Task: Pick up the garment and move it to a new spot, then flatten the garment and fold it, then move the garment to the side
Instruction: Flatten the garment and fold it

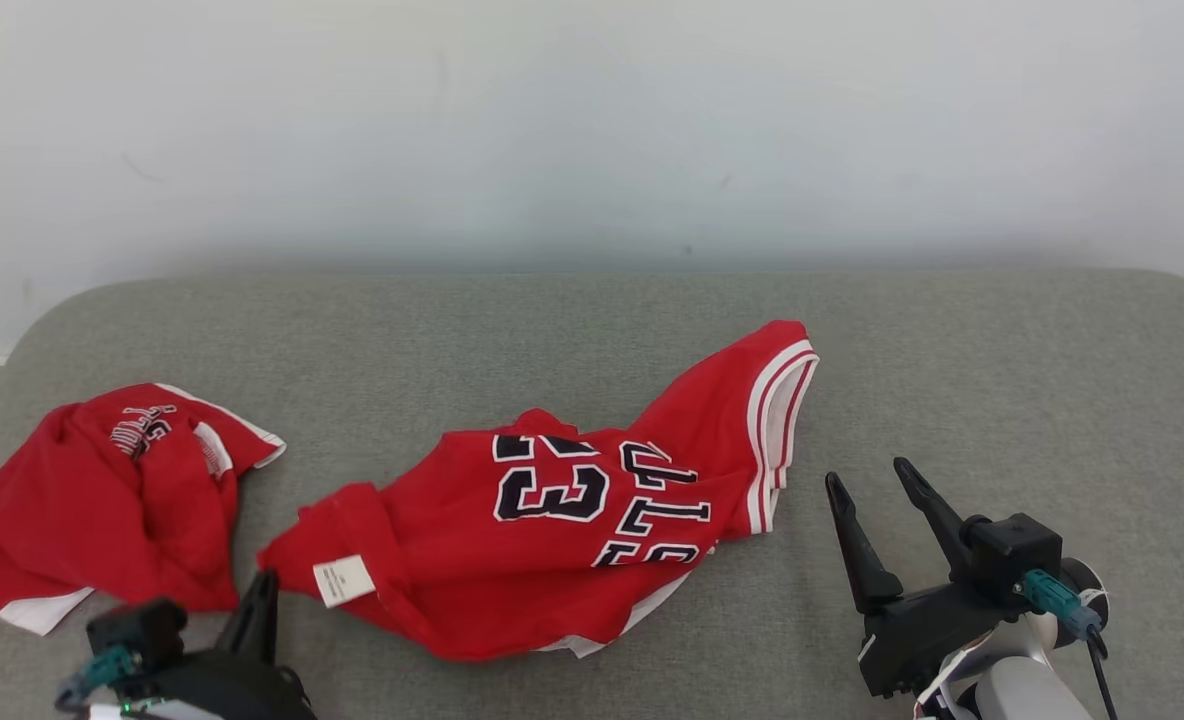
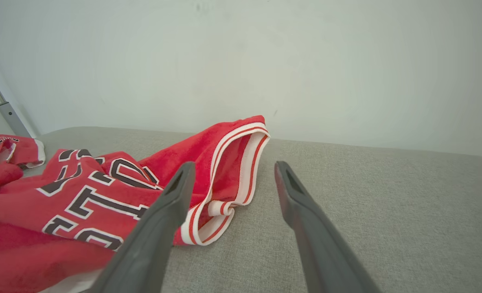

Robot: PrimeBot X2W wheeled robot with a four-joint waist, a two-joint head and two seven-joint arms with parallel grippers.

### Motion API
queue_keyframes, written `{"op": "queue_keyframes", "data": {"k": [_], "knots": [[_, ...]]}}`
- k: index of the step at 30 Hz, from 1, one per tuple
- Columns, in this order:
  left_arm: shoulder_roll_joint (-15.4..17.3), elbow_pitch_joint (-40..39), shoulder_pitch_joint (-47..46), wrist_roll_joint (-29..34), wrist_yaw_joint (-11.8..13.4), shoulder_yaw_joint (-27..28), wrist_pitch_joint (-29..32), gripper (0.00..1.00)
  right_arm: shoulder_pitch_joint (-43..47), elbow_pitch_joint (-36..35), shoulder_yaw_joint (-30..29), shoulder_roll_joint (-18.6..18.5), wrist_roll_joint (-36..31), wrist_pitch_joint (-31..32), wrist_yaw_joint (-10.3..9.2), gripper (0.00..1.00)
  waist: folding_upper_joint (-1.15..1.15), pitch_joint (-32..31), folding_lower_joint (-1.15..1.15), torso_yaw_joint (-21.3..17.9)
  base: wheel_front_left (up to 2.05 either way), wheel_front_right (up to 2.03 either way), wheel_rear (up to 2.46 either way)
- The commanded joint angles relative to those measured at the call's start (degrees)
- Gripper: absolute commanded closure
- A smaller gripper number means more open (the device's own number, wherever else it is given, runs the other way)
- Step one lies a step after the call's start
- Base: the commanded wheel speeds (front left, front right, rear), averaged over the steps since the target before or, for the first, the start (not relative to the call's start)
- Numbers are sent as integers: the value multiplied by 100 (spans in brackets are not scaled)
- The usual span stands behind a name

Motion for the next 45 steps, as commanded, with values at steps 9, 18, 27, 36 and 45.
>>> {"op": "queue_keyframes", "data": {"k": [9,18,27,36,45], "knots": [[-56,80,540,-220,-23,-16,118,69,6,21,63,-28,98,-4,-2,0,0,-45,1,115,0,0,0],[-41,17,402,-74,137,87,4,0,20,29,61,-27,75,-4,-2,0,0,-76,1,48,0,0,0],[-64,-501,276,176,171,89,40,0,-38,66,100,-27,96,-4,-2,0,0,-81,1,9,0,0,0],[-232,261,-82,-39,0,83,301,0,-133,76,132,-28,97,-4,-2,0,0,-7,1,-284,0,0,0],[-328,983,-344,-64,-60,63,238,100,-144,34,65,-26,30,-4,-2,0,0,79,1,-496,0,0,0]]}}
